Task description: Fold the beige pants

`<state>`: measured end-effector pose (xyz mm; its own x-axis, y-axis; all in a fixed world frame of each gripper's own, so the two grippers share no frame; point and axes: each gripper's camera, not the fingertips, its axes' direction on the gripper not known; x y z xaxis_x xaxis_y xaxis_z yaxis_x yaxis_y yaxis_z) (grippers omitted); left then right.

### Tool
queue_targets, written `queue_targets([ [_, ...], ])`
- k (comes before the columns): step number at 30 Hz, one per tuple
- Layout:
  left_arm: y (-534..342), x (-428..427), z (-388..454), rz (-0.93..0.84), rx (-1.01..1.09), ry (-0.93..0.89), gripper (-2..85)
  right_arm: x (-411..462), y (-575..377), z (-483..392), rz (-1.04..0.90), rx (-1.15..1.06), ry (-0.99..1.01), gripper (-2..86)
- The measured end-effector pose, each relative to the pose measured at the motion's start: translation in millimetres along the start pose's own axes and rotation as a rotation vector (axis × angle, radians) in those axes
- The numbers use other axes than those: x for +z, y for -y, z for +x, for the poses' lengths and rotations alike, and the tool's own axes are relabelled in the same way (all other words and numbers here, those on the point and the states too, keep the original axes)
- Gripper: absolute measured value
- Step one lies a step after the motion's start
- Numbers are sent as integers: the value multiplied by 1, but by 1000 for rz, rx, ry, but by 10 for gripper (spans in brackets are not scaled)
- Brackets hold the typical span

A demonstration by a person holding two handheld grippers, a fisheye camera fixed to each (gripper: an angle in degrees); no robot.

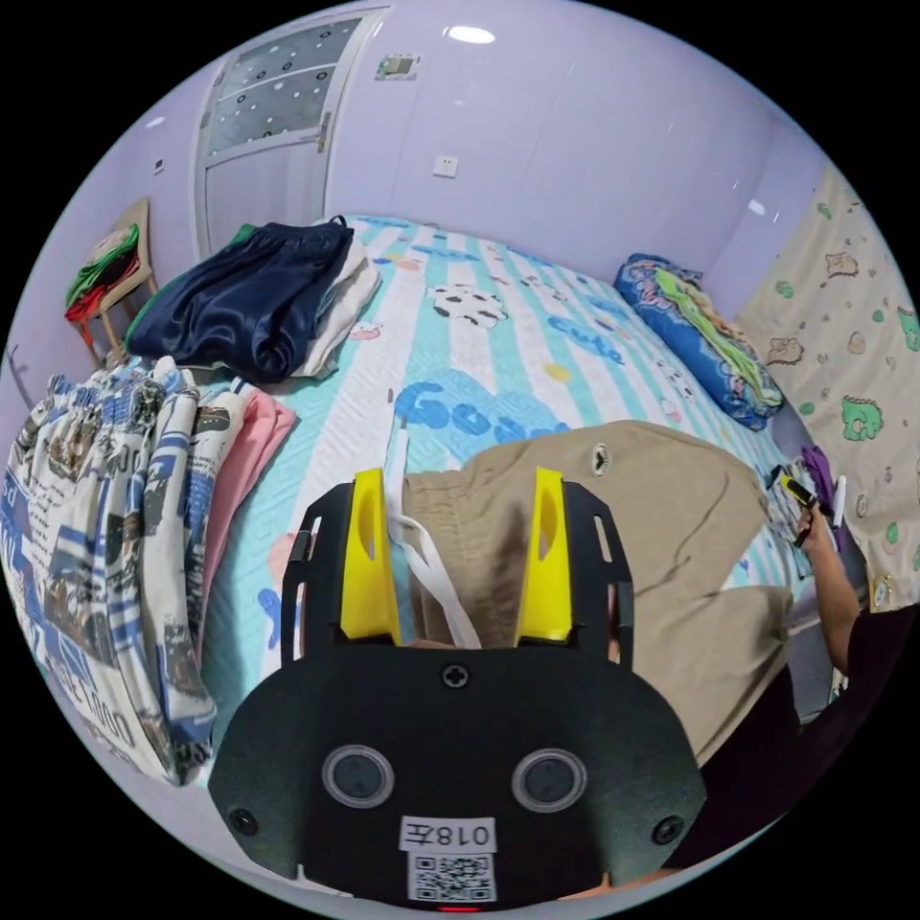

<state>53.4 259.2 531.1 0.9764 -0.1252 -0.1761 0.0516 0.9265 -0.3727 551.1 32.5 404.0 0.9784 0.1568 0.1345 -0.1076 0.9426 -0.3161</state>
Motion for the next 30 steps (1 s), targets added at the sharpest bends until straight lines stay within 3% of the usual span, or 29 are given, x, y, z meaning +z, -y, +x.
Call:
queue_targets([
  [5,26,47,28,-172,35,110,220,46,37,8,-63,-15,-72,159],
  [13,48,45,86,-207,103,194,176,106,42,5,-245,-37,-88,184],
  [16,54,42,110,-213,121,236,142,112,39,-2,-215,-6,-96,179],
  [25,49,10,160,-84,160,332,109,110,41,-38,-168,-146,-231,75],
  [30,47,-30,186,92,163,415,101,78,37,-89,73,-274,-376,27],
])
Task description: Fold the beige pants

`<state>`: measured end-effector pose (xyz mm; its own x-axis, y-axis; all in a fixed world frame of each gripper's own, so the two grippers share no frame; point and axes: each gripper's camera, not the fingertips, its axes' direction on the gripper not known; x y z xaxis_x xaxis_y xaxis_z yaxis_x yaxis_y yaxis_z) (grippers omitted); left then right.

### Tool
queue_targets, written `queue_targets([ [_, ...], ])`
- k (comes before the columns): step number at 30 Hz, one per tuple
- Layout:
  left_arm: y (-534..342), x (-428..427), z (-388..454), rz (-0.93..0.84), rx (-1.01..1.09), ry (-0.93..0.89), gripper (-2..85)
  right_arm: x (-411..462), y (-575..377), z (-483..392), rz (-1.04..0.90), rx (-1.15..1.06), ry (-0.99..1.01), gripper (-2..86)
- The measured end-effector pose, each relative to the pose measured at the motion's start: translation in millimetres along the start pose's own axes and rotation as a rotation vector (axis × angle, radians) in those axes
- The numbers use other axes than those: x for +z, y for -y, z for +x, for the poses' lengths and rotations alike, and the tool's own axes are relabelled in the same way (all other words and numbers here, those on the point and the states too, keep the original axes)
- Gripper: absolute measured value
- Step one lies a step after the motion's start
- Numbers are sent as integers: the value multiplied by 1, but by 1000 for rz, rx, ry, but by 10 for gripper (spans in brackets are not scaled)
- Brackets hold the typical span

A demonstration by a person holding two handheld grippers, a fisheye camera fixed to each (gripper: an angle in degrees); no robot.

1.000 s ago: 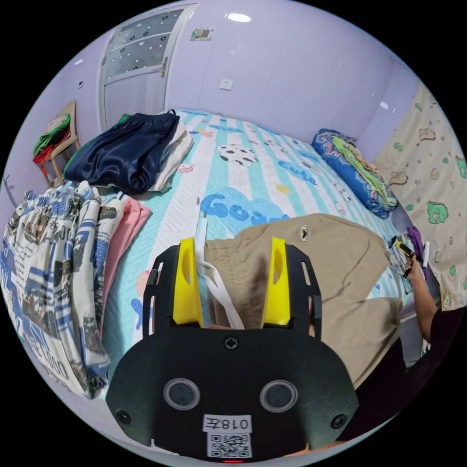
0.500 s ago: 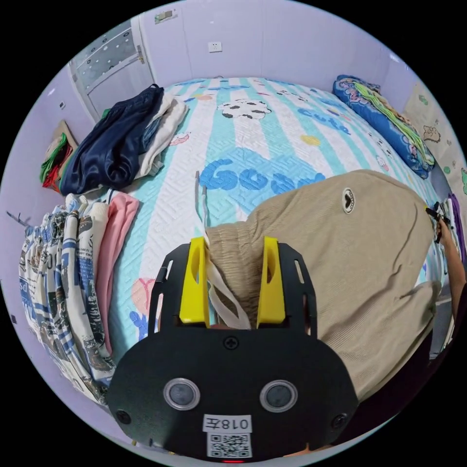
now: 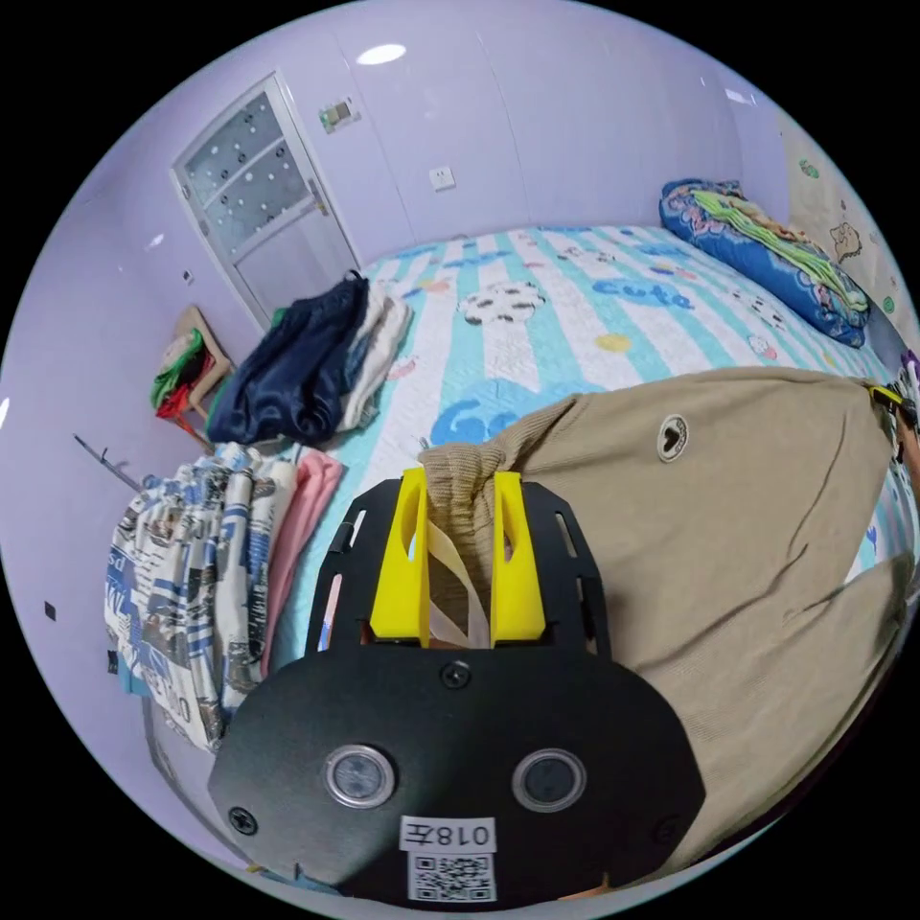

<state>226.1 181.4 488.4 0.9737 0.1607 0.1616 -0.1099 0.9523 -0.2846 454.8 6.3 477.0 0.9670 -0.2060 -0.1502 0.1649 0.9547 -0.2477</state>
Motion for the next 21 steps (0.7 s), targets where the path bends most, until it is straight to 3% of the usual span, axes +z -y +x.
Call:
queue_targets([
  [4,24,-19,-12,105,-32,71,99,-17,25,-5,122,36,-40,22],
  [8,57,15,-26,116,-64,57,98,5,68,-8,145,90,-78,28],
  [11,73,71,-17,-35,-35,0,103,53,83,-19,-22,87,-85,47],
  [14,65,122,-15,-233,-53,-38,126,97,69,-14,-256,155,24,91],
  [15,62,126,-17,-250,-61,-32,132,97,61,-7,-253,193,51,104],
  [21,29,76,-75,-97,-134,-130,149,35,21,59,-153,270,185,129],
])
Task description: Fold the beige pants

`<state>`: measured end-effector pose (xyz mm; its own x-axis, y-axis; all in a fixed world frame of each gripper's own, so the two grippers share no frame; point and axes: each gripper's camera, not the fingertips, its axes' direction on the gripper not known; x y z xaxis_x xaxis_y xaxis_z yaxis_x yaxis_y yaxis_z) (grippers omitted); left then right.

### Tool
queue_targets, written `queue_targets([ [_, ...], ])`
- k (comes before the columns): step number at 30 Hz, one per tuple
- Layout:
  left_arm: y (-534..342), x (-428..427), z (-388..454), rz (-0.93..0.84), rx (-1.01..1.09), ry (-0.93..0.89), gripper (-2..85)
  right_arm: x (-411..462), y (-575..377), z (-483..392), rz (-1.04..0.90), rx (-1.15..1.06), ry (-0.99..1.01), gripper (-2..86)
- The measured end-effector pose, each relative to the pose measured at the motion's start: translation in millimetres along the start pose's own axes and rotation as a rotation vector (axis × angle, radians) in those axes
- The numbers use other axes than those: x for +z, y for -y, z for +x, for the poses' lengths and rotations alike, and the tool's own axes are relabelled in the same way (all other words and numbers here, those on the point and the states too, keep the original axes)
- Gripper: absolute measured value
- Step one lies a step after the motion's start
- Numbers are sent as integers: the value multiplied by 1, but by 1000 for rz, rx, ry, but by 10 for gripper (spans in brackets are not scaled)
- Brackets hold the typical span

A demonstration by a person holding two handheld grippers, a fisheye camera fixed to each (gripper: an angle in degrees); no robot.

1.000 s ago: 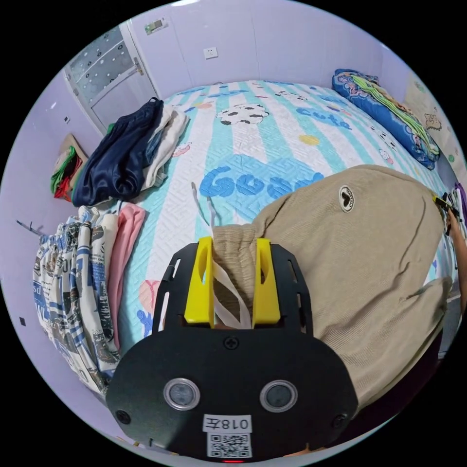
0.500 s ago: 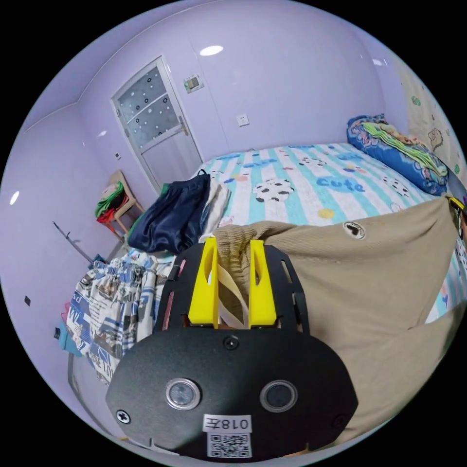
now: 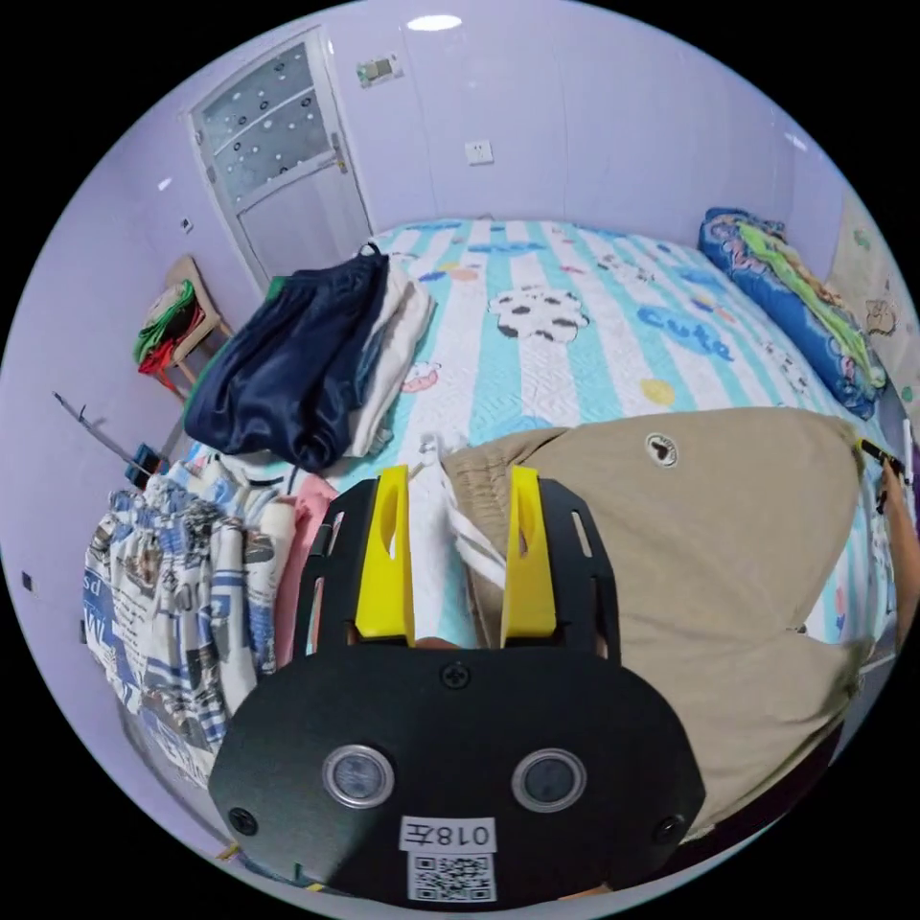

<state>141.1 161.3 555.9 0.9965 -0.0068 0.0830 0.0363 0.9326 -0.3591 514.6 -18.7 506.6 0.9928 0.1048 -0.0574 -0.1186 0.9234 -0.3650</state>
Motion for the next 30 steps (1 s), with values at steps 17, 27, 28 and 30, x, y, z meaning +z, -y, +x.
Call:
queue_targets([
  [17,-306,-23,-92,-99,-353,-530,208,-213,-425,138,7,414,372,138],
  [27,-297,36,-91,-180,-426,-577,27,-164,-540,201,-38,749,638,169],
  [28,-296,34,-90,-167,-409,-575,5,-160,-543,203,-38,759,657,170],
  [30,-295,30,-90,-147,-382,-575,-3,-146,-549,209,-25,799,716,177],
])
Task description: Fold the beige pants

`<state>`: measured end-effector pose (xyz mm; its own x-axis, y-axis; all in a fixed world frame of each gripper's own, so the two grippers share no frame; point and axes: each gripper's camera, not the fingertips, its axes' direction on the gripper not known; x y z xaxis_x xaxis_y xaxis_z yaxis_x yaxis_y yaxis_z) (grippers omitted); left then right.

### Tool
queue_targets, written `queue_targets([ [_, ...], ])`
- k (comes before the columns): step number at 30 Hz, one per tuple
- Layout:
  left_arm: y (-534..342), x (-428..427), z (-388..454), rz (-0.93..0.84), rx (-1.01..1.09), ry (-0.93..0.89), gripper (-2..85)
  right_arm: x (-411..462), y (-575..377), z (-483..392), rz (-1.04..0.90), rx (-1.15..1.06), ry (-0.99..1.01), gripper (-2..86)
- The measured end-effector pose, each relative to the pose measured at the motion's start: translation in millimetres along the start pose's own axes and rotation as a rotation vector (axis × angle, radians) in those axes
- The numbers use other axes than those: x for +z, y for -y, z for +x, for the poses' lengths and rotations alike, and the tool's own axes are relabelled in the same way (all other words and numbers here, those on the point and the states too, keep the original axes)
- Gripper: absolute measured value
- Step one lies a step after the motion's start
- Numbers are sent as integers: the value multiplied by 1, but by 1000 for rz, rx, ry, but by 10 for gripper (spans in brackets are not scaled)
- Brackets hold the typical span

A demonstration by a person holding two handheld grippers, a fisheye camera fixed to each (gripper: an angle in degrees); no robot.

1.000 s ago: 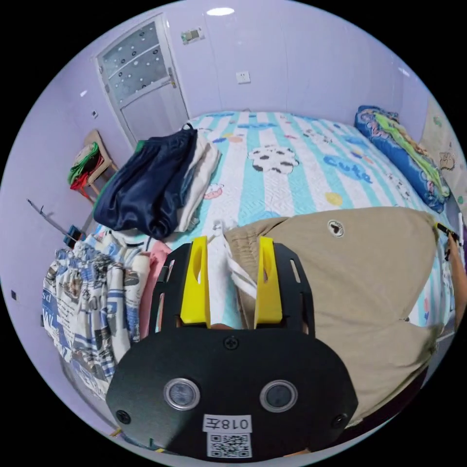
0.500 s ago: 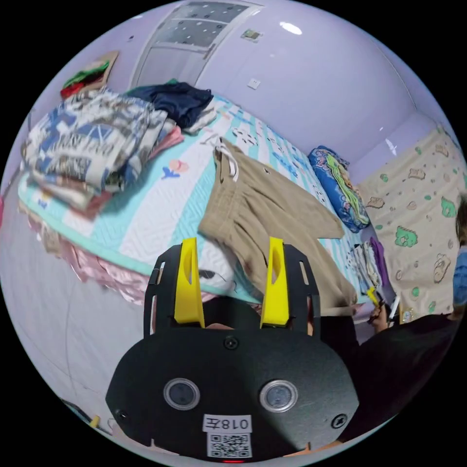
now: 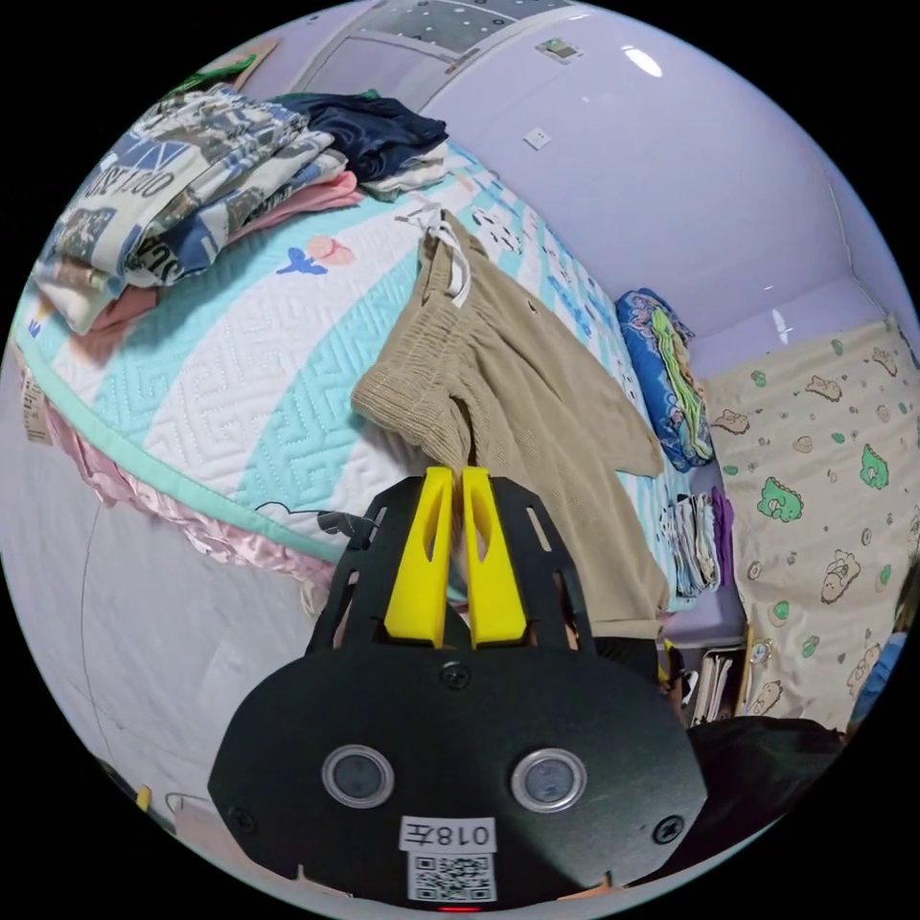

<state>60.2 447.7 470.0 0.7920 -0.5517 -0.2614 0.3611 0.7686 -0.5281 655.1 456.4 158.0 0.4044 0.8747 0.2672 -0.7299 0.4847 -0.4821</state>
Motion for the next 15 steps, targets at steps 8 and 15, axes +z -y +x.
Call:
queue_targets([
  [8,6,-2,-1,-16,61,-17,-9,9,18,23,43,85,76,177],
  [15,6,12,-16,-47,50,20,6,12,29,7,94,67,-13,47],
])
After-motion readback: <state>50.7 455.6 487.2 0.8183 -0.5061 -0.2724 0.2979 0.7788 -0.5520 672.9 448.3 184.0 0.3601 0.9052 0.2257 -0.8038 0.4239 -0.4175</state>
